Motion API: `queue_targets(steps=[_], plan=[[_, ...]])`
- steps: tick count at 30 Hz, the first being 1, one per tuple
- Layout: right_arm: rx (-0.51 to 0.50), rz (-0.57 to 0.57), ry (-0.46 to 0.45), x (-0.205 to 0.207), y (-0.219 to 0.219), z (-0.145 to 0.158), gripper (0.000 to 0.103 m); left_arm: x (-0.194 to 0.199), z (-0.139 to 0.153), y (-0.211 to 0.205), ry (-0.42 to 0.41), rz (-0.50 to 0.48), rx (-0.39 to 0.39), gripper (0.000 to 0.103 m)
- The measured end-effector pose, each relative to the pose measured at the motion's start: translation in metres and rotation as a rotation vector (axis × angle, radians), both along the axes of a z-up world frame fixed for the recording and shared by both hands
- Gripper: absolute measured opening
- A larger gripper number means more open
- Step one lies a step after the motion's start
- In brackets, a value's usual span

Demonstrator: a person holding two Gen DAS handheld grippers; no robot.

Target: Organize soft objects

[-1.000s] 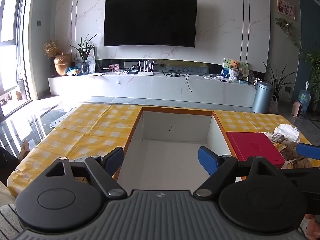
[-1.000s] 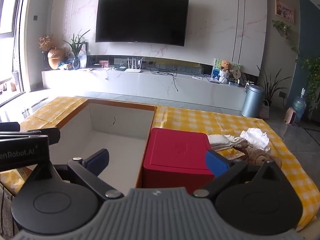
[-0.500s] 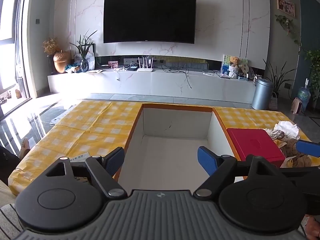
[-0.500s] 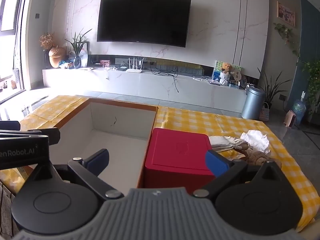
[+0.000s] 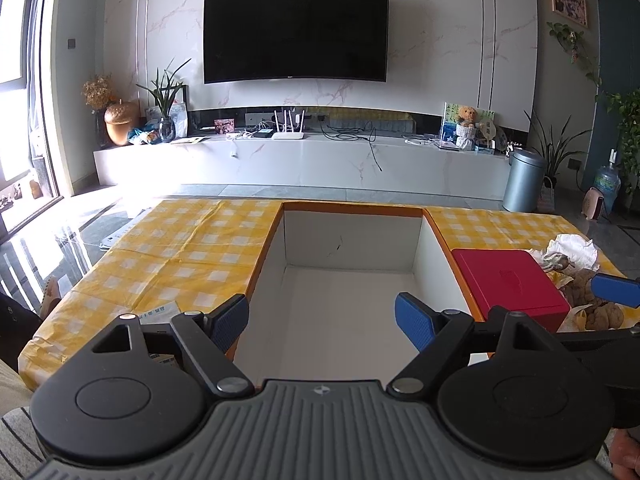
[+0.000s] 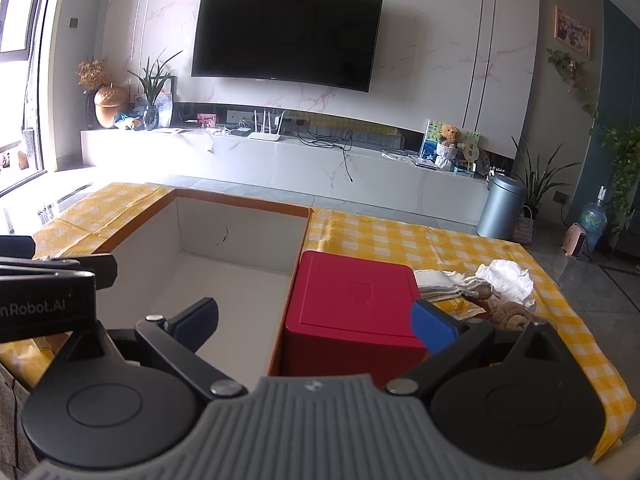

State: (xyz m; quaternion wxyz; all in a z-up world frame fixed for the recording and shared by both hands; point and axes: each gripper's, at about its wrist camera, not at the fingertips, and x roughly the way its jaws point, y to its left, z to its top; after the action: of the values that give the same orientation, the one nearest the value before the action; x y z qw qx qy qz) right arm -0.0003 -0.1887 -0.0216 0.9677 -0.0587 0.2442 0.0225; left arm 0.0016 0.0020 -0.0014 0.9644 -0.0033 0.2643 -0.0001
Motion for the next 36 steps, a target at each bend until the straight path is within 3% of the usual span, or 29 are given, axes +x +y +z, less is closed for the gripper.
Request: queue_targets(steps=[36], plan=[[-0.024, -0.001, 0.018, 0.0015, 0.0018, -0.0034, 0.1, -0.0005, -0.0012, -0.0031, 0.015, -0.005, 0.025, 0.097]])
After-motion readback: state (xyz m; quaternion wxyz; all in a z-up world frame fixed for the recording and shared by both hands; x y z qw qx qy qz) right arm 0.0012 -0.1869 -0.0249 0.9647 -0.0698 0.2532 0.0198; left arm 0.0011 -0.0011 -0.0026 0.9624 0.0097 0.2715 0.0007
